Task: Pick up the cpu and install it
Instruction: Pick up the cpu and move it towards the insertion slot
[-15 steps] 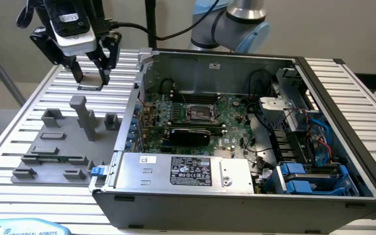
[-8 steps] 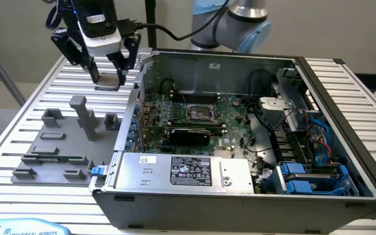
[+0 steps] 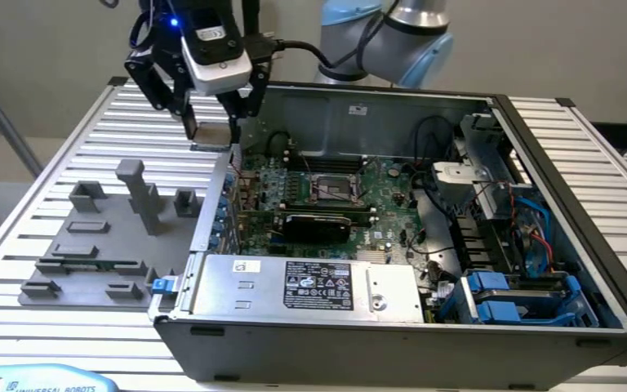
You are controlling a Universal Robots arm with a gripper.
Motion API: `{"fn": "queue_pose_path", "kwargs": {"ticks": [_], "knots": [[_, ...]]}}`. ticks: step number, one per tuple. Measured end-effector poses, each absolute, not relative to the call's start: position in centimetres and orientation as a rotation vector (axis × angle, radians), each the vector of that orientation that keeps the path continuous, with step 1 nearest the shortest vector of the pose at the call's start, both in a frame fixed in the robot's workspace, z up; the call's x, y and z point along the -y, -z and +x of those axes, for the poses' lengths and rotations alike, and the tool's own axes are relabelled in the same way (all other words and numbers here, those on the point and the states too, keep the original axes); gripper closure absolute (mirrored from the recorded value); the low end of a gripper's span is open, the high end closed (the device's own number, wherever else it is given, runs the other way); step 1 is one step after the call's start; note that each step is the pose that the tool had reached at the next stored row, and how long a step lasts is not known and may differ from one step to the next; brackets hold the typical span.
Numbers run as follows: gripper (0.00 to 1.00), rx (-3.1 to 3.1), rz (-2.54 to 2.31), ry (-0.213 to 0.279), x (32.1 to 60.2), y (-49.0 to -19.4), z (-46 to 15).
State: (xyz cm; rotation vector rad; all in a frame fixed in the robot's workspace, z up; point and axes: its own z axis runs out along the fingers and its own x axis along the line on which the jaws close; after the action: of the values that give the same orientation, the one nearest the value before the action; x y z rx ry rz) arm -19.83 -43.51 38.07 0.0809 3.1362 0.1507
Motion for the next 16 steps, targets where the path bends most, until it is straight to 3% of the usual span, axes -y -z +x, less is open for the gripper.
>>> {"fn": "queue_pose_path", "kwargs": {"ticks": [16], "knots": [[0.45,-3.137,0.081,-0.151,43.1,-37.7,-12.5]]}}
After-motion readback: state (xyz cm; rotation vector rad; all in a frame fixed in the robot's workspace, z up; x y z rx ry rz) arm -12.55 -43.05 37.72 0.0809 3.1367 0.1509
